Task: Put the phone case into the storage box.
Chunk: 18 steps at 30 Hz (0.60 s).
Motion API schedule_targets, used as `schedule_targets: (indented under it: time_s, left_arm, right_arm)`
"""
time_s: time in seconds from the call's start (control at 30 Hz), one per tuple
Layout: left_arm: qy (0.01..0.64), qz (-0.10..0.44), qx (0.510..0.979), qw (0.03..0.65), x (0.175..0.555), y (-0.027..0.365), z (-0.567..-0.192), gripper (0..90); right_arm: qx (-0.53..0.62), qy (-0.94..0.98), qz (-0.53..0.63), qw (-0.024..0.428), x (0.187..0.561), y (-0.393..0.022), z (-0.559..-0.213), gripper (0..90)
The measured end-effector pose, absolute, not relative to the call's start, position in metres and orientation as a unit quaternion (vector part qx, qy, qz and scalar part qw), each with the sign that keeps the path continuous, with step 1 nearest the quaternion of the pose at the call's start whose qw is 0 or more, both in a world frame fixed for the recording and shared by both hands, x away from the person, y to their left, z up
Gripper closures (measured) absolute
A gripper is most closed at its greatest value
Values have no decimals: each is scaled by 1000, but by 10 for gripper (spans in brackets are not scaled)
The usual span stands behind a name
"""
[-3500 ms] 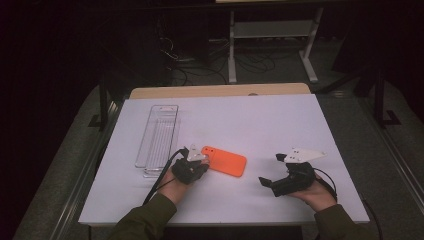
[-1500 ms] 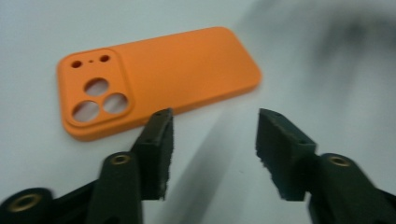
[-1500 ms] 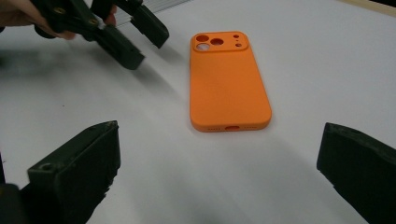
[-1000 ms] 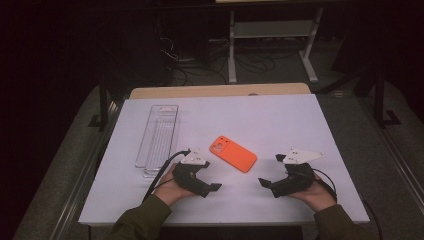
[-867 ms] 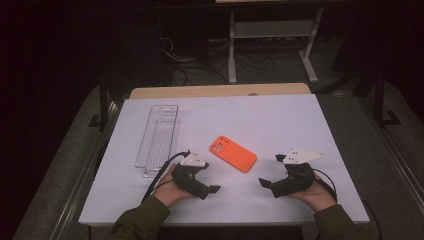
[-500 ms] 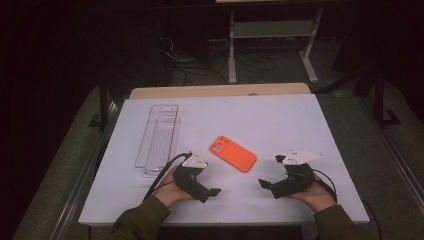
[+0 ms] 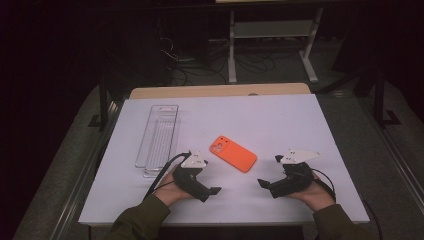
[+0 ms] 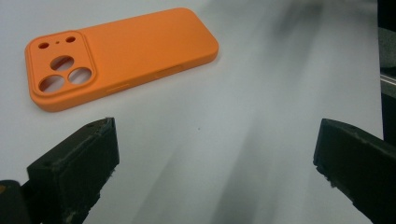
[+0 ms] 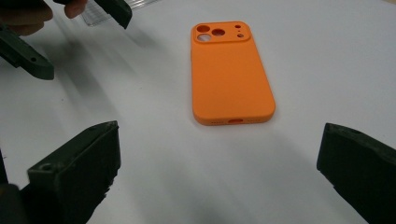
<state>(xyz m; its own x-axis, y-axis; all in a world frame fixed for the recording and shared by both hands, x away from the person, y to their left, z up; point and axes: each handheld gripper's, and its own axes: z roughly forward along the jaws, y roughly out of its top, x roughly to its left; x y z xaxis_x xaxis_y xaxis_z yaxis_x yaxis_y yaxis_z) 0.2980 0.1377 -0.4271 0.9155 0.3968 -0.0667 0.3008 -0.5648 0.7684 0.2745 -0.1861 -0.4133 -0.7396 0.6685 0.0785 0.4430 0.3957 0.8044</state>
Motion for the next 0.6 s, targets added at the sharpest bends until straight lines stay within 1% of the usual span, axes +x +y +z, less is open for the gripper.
schedule_targets:
  time_s: [0.13,0.33,0.6]
  left_arm:
    - [193,63,882,426,296,137,-426,0]
    - [209,62,876,431,298,138,-427,0]
    - [211,59,874,433,299,139,-426,0]
  right_arm:
    - [343,825,430,128,276,-184,-409,0]
    - [348,825,426,127,279,-182,-405,0]
    - [351,828,419,128,285,-178,-404,0]
